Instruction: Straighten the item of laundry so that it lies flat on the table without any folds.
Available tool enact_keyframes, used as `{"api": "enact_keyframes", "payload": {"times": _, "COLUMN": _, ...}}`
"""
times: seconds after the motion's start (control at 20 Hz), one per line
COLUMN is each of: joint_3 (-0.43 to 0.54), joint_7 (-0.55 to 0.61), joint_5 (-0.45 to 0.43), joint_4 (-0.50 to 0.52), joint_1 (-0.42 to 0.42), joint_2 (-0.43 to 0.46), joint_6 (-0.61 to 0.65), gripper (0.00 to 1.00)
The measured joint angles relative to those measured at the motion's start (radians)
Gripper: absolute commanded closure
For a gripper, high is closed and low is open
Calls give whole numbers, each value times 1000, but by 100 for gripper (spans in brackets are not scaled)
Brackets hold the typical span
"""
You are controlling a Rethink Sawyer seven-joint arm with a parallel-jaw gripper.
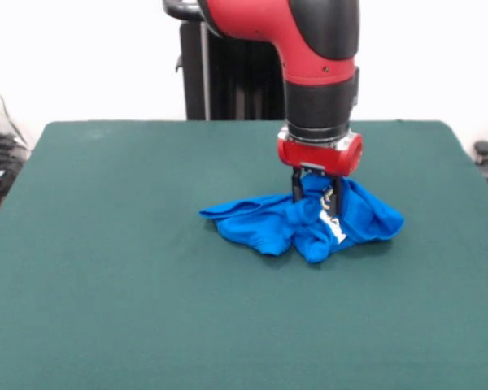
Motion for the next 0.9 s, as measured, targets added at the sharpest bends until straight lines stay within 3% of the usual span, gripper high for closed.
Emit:
{"api": "enact_keyframes", "payload": {"times": 0.3, "joint_3": -48, "joint_7": 0, "joint_5": 0, "joint_4": -30, "joint_1": 42, "joint_2": 19, "joint_6": 2, "gripper": 0}}
{"api": "enact_keyframes", "payload": {"times": 0.9, "joint_3": -73, "joint_7": 0, "joint_5": 0, "joint_4": -40, "joint_1": 44, "joint_2": 10, "joint_6": 35, "gripper": 0}}
